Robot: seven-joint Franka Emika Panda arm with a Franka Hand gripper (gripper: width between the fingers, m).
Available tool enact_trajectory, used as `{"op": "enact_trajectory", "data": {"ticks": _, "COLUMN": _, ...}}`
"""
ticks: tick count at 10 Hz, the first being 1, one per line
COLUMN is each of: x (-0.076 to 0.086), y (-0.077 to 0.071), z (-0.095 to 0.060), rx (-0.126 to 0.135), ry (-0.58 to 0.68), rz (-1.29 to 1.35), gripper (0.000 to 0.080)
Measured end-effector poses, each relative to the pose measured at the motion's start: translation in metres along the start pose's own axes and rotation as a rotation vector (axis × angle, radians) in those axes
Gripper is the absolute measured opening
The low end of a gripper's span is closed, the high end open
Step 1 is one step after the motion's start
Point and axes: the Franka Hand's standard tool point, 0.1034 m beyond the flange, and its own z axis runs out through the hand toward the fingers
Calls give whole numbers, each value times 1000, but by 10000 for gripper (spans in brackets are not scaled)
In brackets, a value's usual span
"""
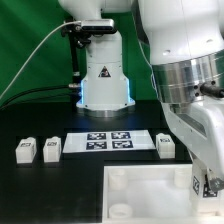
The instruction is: Assemble one leg
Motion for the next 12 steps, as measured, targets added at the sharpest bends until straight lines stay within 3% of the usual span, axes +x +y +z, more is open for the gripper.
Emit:
{"op": "enact_trajectory", "data": {"ticks": 1, "x": -3, "y": 4, "z": 2, "rx": -26, "ry": 17, "rz": -227, "gripper": 378}}
{"op": "enact_trajectory", "data": {"ticks": 2, "x": -8, "y": 5, "z": 1, "rx": -55, "ry": 26, "rz": -419, "gripper": 558}}
{"op": "enact_trajectory", "data": {"ticks": 3, "x": -6, "y": 4, "z": 1, "rx": -47, "ry": 25, "rz": -468, "gripper": 621}}
{"op": "enact_trajectory", "data": {"ticks": 5, "x": -4, "y": 4, "z": 1, "rx": -52, "ry": 23, "rz": -666, "gripper": 645}}
{"op": "enact_trajectory", "data": {"ticks": 6, "x": -4, "y": 4, "z": 1, "rx": -53, "ry": 21, "rz": -737, "gripper": 645}}
{"op": "enact_trajectory", "data": {"ticks": 8, "x": 1, "y": -3, "z": -4, "rx": -112, "ry": -3, "rz": -1185, "gripper": 649}}
{"op": "enact_trajectory", "data": {"ticks": 9, "x": -2, "y": -6, "z": -5, "rx": -110, "ry": -8, "rz": -1297, "gripper": 649}}
{"op": "enact_trajectory", "data": {"ticks": 10, "x": 0, "y": -5, "z": -4, "rx": -111, "ry": -10, "rz": -1338, "gripper": 528}}
{"op": "enact_trajectory", "data": {"ticks": 11, "x": 0, "y": -5, "z": -4, "rx": -109, "ry": -9, "rz": -1288, "gripper": 528}}
{"op": "enact_trajectory", "data": {"ticks": 12, "x": 0, "y": -5, "z": -4, "rx": -109, "ry": -9, "rz": -1293, "gripper": 389}}
